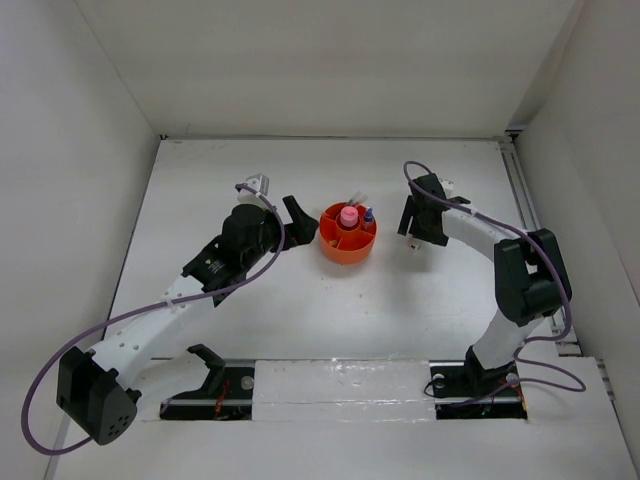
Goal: Sort the stationery into containers
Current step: Pick up the stapler from the center of the board.
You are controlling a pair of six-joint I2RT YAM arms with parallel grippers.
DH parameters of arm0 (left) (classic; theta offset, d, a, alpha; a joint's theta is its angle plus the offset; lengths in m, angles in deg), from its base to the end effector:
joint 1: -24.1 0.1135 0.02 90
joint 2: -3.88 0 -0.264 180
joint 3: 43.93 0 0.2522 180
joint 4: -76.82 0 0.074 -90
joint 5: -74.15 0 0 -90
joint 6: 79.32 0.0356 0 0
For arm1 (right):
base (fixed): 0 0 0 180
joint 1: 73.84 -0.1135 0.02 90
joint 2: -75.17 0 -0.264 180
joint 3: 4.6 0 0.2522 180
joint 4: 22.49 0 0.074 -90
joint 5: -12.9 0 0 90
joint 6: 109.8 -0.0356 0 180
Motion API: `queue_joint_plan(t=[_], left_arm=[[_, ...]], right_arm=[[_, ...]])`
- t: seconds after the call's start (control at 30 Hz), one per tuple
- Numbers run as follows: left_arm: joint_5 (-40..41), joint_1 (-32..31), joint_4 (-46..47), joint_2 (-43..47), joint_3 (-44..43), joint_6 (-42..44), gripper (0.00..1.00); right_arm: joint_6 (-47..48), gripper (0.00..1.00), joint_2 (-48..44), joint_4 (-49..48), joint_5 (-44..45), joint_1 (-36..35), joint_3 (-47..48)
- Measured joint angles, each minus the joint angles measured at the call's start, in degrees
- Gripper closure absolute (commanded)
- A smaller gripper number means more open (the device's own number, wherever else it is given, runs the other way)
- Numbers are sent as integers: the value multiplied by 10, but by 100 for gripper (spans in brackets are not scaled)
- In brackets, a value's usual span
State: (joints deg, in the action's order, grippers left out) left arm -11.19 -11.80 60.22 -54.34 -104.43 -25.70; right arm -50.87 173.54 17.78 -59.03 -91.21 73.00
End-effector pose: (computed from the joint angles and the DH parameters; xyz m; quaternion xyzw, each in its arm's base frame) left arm 0.1953 -0.1378 0.3209 -0.0282 0.7890 -0.3356 0.5139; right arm 0.3340 0.0929 0.1909 0.1530 0.9447 -0.0374 0.2876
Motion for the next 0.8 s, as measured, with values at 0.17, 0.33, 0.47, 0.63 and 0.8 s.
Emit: queue_joint_plan(t=[0.17,0.33,0.47,0.63,0.8], left_arm=[[-1,0,0,0,0,0,0],[-1,0,0,1,0,0,0],[-2,0,0,6,0,0,0],[-1,0,0,19,-2,0,0],[-1,0,0,26,-2,0,0]], right_arm=[[-3,23,0,-5,-6,-2,-6],[-7,31,1,-6,-17,-3,-10],[-7,32,12,-5,-30,-3,-10],[-6,34,33,-2,-49,0,-8],[-2,38,46,15,-54,1,12]])
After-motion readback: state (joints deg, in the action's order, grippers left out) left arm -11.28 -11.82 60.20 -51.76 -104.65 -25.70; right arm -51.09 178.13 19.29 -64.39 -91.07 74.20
